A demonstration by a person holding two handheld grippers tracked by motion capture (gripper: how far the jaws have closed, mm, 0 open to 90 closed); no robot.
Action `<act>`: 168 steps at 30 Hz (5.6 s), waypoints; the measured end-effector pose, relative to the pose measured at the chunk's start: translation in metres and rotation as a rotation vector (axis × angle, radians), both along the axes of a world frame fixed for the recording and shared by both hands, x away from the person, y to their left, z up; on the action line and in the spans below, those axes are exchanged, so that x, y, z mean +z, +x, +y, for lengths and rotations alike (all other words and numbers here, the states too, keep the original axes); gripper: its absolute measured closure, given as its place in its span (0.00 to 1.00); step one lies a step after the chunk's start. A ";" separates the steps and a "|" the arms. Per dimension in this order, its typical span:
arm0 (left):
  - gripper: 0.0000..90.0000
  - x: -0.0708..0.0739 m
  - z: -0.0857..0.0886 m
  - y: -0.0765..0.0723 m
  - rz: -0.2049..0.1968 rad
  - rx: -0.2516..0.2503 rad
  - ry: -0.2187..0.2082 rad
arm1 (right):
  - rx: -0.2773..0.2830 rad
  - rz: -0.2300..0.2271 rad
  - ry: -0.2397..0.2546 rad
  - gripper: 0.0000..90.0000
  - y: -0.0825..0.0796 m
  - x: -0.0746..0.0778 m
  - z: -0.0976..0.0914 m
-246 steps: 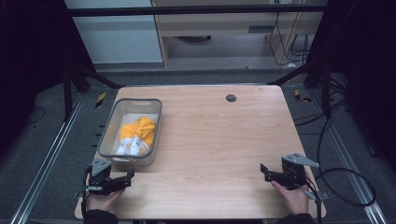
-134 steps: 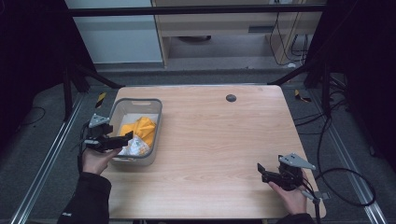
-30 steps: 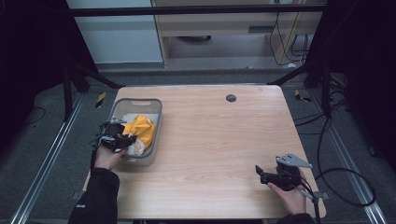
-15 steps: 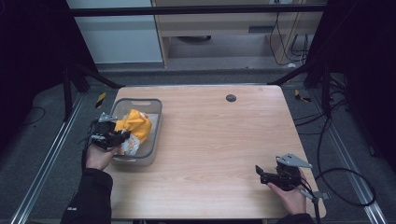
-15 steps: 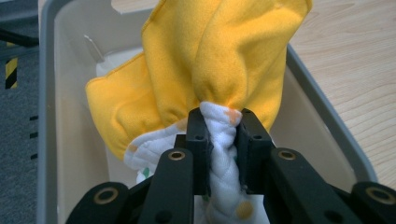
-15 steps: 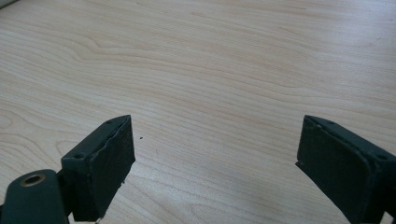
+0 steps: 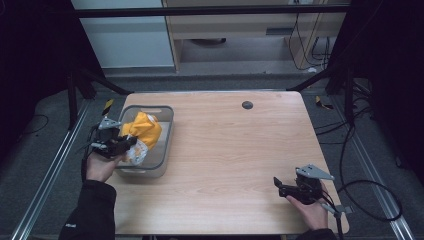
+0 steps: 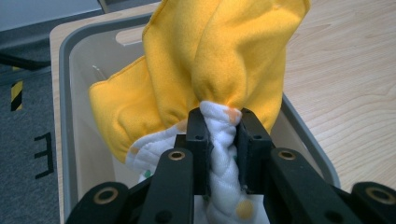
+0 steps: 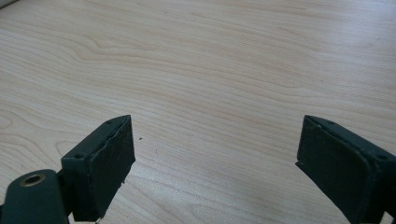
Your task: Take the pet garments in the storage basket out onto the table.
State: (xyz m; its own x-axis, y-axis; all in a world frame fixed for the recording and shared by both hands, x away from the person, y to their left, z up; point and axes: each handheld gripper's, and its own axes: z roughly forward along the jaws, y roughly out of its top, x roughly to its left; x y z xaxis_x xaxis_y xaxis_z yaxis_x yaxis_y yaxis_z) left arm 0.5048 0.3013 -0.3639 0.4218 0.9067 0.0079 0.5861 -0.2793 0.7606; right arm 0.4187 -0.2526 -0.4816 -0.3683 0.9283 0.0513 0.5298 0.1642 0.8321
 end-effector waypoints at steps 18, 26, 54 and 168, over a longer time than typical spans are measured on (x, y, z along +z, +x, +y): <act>0.86 0.020 0.000 -0.013 -0.025 -0.043 0.026 | 0.001 -0.006 -0.003 0.12 0.000 0.000 0.000; 0.86 0.032 0.001 -0.020 -0.039 -0.069 0.026 | 0.002 -0.012 -0.007 0.12 0.000 0.000 0.000; 0.86 0.056 -0.038 -0.038 -0.062 -0.237 0.027 | 0.000 -0.013 0.001 0.12 0.000 0.000 -0.001; 0.85 -0.049 -0.195 -0.036 0.136 -0.652 0.124 | -0.018 -0.046 -0.028 0.12 -0.001 0.000 -0.004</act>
State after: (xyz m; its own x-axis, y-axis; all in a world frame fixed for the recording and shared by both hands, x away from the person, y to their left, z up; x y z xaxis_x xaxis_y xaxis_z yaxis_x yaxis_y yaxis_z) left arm 0.4684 0.1062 -0.4130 0.8868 0.4620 0.0041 0.3560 -0.6888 0.6315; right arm 0.4177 -0.2561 -0.4817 -0.3531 0.9356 0.0090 0.4946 0.1785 0.8506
